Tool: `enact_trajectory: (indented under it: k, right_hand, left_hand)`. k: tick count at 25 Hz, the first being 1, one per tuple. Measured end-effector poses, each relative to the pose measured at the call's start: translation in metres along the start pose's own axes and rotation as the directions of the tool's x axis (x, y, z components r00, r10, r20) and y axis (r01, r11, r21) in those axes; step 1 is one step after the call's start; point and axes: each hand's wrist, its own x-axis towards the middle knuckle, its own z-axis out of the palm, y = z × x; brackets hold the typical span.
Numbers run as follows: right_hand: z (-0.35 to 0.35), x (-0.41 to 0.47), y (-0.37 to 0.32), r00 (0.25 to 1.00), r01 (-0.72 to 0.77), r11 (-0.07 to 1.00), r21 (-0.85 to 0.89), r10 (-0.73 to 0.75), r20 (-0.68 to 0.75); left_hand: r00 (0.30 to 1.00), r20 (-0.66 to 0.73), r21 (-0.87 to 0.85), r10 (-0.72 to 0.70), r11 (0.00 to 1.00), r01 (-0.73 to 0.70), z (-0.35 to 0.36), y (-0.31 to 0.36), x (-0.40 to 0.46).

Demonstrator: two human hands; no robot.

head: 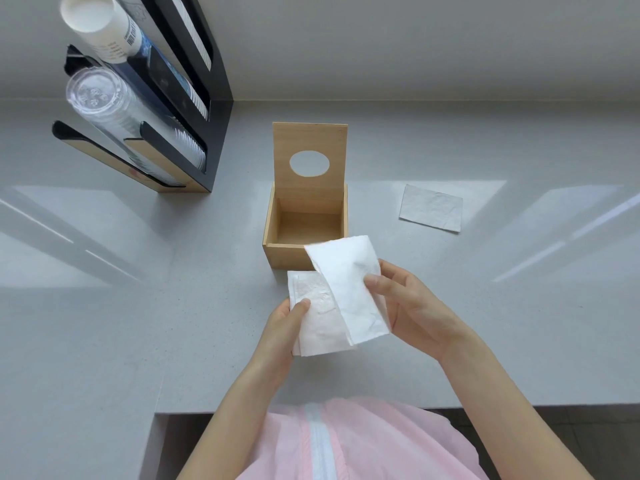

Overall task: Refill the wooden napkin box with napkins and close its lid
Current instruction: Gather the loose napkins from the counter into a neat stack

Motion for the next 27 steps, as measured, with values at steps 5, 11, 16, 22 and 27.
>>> enact_trajectory:
  k: [5,11,16,22,27]
  right_hand:
    - [0.013,0.019,0.033,0.920,-0.127,0.825,-0.550,-0.109,-0.376]
    - [0.017,0.021,0.049,0.845,-0.201,0.697,-0.688,-0.232,-0.482]
    - [0.014,0.019,0.053,0.822,-0.211,0.695,-0.688,-0.254,-0.509]
    - [0.014,0.019,0.058,0.814,-0.198,0.702,-0.684,-0.271,-0.514]
    - [0.001,0.014,0.055,0.788,-0.224,0.696,-0.683,-0.282,-0.546]
  left_hand:
    - [0.997,0.045,0.004,0.059,0.998,-0.059,0.000,0.001,-0.005]
    - [0.997,0.057,-0.032,0.054,0.998,-0.052,-0.002,-0.005,-0.003]
    - [0.998,0.053,-0.132,-0.018,0.991,0.025,0.000,-0.007,0.001]
    - [0.999,0.051,-0.070,0.009,0.998,-0.005,0.002,-0.010,-0.004]
    - [1.000,0.001,-0.048,-0.004,0.999,0.004,0.010,-0.014,-0.004]
